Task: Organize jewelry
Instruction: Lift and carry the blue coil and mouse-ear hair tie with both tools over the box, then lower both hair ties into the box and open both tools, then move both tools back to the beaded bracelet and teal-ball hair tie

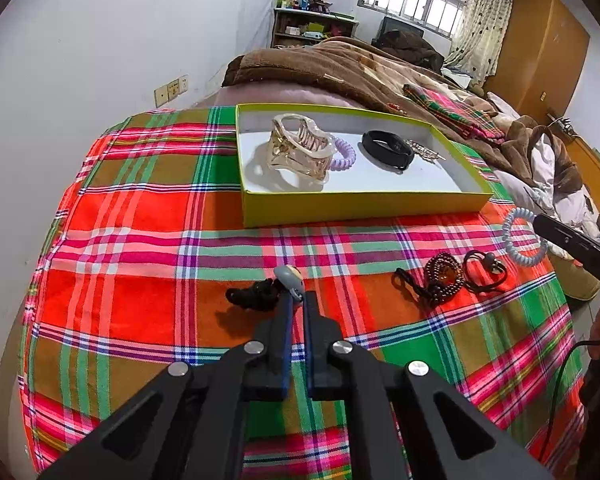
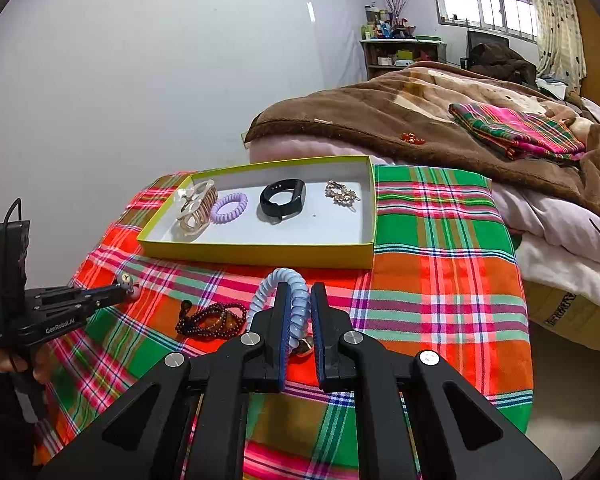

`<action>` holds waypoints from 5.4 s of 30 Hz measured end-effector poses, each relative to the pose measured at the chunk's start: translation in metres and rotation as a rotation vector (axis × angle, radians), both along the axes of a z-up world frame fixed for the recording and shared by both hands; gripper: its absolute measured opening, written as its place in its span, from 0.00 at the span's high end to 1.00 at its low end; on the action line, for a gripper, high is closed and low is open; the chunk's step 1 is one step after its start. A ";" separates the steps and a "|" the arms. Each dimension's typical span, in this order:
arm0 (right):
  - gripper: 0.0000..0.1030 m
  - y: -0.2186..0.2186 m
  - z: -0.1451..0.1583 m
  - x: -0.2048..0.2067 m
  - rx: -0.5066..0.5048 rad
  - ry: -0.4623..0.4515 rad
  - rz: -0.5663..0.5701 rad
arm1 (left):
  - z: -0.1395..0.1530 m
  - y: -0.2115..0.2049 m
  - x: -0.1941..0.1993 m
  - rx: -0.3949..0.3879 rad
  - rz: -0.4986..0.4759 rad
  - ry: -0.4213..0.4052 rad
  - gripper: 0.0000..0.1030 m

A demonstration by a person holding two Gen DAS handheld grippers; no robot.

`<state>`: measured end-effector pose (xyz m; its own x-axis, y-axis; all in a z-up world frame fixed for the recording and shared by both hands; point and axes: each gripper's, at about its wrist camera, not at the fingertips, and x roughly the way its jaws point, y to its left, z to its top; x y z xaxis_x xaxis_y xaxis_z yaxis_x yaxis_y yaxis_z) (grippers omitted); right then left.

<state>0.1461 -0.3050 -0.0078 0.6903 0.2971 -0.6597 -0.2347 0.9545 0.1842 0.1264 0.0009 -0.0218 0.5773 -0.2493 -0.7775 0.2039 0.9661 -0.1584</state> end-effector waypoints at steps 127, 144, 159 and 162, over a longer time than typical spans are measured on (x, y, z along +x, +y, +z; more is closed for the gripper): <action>0.59 0.020 -0.022 0.136 -0.175 0.096 -0.046 | 0.004 -0.098 0.122 -0.038 -0.139 0.072 0.48; 0.58 0.010 0.003 0.082 -0.102 0.040 -0.052 | 0.033 -0.079 0.077 -0.078 -0.125 0.007 0.45; 0.58 0.013 -0.030 0.020 -0.092 0.108 -0.033 | 0.018 -0.045 0.028 -0.146 -0.089 0.021 0.44; 0.58 0.016 -0.038 0.016 -0.092 0.126 -0.032 | 0.013 -0.040 0.022 -0.151 -0.079 0.033 0.44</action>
